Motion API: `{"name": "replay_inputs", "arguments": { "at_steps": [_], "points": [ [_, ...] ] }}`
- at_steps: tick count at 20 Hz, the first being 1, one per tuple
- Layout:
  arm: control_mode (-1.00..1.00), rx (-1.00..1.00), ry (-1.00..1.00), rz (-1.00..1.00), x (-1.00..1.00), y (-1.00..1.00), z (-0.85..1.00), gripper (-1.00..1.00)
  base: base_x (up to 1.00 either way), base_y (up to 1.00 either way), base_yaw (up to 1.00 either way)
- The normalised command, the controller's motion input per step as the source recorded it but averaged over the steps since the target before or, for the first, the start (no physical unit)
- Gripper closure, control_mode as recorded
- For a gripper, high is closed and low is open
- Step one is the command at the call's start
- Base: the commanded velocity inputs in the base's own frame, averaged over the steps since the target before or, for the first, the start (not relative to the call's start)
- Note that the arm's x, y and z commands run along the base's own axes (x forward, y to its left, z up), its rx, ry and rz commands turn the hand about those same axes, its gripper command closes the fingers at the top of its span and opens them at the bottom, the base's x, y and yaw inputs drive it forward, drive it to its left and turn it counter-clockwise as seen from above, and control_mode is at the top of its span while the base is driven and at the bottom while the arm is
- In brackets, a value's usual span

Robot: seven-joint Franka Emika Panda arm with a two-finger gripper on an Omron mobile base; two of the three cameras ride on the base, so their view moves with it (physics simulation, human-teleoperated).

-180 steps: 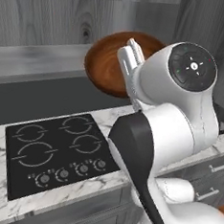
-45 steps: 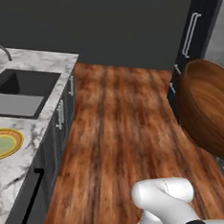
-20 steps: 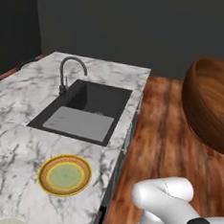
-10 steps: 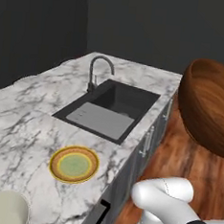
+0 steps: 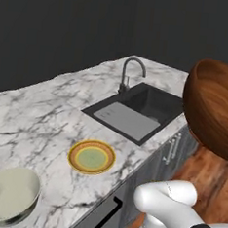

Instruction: Move the bowls from the cabinet to the plates on the dining table.

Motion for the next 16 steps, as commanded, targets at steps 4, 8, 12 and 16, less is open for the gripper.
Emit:
{"name": "replay_inputs", "arguments": {
  "at_steps": [4,8,12,16],
  "points": [
    [1.00,0.00,0.00,0.00,0.00,0.00,0.00,1.00,0.00,0.00,0.42],
    [1.00,0.00,0.00,0.00,0.00,0.00,0.00,1.00,0.00,0.00,0.39],
    [1.00,0.00,0.00,0.00,0.00,0.00,0.00,1.00,0.03,0.00,0.37],
    [-1.00,-0.16,0.24,0.36,0.11,0.00,-0.36,1.00,0.00,0.00,0.00]
  ]
}}
